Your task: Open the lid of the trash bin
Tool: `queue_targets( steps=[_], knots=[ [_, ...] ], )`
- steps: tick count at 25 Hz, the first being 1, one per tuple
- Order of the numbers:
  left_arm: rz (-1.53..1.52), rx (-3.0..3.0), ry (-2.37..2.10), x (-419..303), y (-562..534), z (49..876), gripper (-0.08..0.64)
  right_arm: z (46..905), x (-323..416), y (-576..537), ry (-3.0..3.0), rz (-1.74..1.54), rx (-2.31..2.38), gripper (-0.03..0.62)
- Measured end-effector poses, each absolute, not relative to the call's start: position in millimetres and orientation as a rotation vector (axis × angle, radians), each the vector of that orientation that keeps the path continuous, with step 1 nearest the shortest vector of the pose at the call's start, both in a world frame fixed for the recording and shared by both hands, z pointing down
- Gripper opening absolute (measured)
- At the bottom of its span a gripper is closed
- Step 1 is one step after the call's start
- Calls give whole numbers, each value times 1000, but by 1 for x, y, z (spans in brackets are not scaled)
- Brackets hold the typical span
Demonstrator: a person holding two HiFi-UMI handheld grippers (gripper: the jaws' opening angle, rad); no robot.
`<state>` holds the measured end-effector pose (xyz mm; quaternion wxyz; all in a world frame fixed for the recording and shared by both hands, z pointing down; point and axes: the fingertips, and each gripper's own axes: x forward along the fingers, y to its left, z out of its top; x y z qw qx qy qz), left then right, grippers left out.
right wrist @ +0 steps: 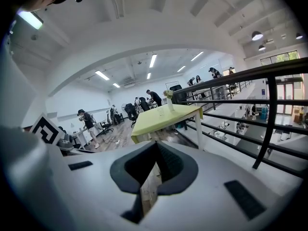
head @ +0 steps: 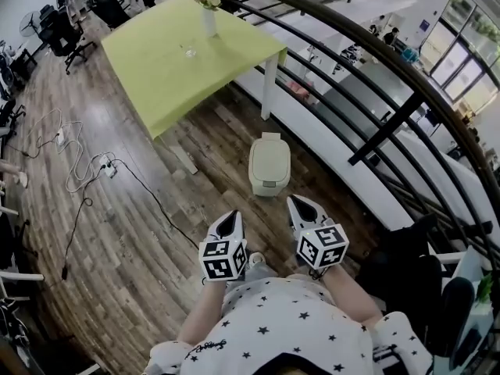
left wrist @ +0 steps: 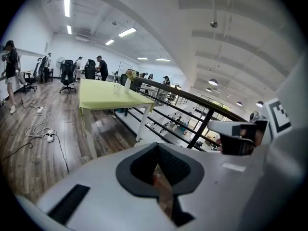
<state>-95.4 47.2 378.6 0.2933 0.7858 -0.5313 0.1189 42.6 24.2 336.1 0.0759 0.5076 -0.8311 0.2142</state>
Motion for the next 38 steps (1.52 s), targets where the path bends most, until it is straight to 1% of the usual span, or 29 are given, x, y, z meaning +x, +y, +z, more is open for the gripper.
queue_targets(
  steps=[8, 18, 28, 38],
  knots=[
    [348, 2056, -1388, -110, 24, 401, 12, 361, 35, -6, -2438, 661, 1527, -8],
    [384, 1961, -1397, -106, 2, 442, 12, 408, 46, -50, -2390, 694, 1463, -8],
    [403, 1889, -1413, -96, -39, 482, 12, 482, 43, -96, -2335, 753, 1354, -8],
    [443, 1830, -1407, -96, -70, 534, 12, 574, 48, -137, -2236, 770, 1289, -8]
  ],
)
